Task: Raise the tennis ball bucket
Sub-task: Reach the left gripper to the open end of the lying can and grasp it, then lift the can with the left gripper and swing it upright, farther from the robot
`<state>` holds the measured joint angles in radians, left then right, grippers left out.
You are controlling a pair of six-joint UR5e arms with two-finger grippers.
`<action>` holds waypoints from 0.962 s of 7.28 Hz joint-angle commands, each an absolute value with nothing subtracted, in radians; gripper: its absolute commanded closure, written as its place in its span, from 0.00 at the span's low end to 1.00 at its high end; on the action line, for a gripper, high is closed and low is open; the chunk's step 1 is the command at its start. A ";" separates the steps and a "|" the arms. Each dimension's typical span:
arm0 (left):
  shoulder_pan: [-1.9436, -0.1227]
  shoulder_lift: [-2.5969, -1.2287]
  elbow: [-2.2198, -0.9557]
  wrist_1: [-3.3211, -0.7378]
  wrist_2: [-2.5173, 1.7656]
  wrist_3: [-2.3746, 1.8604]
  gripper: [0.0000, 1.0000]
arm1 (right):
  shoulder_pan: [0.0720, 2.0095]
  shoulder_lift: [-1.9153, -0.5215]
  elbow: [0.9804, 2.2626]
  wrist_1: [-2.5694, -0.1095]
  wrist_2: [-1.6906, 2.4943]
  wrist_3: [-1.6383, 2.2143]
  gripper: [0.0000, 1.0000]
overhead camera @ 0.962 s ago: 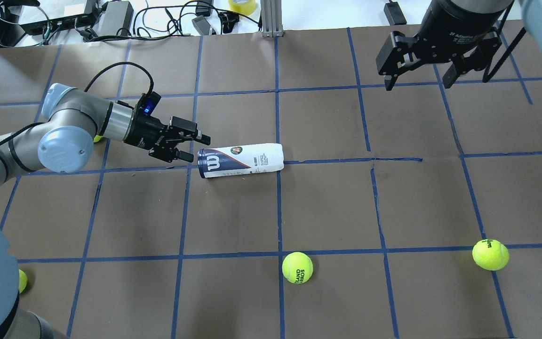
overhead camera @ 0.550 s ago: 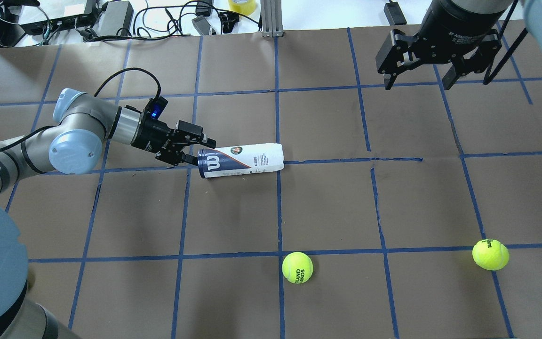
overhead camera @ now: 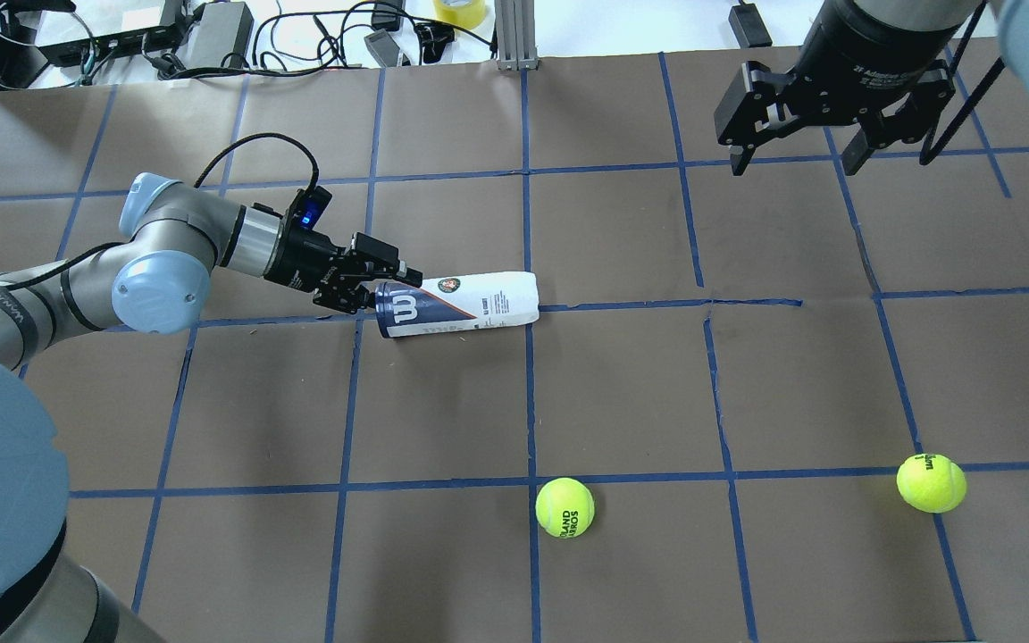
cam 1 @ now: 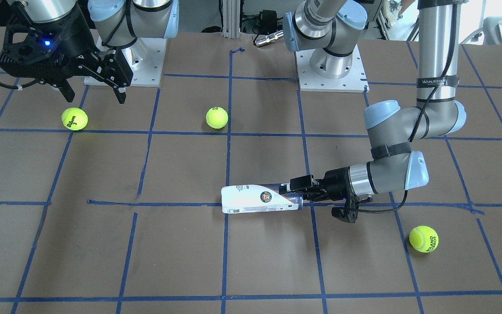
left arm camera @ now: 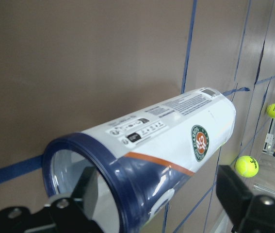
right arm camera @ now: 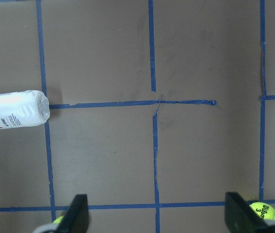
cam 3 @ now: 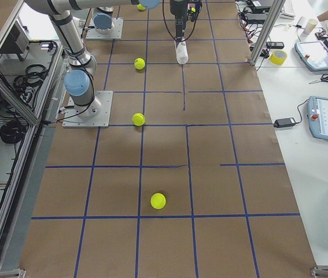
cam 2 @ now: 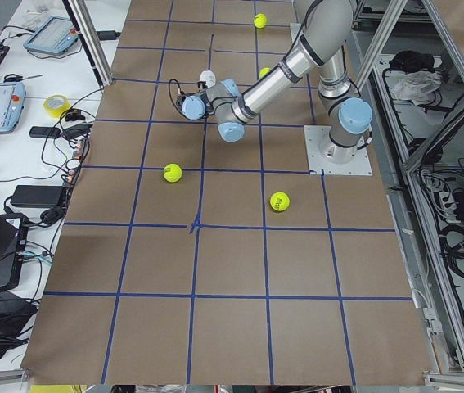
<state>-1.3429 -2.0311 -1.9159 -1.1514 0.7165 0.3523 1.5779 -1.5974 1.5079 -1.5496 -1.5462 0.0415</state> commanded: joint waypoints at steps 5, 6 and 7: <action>-1.409 -2.002 -1.740 -1.143 0.820 -0.081 1.00 | 1.577 -1.608 1.513 -1.546 -1.549 0.038 0.00; -1.454 -1.999 -1.658 -1.141 0.881 -0.206 1.00 | 1.578 -1.609 1.513 -1.546 -1.549 0.038 0.00; -1.472 -1.996 -1.590 -1.141 0.946 -0.224 1.00 | 1.578 -1.609 1.513 -1.546 -1.549 0.038 0.00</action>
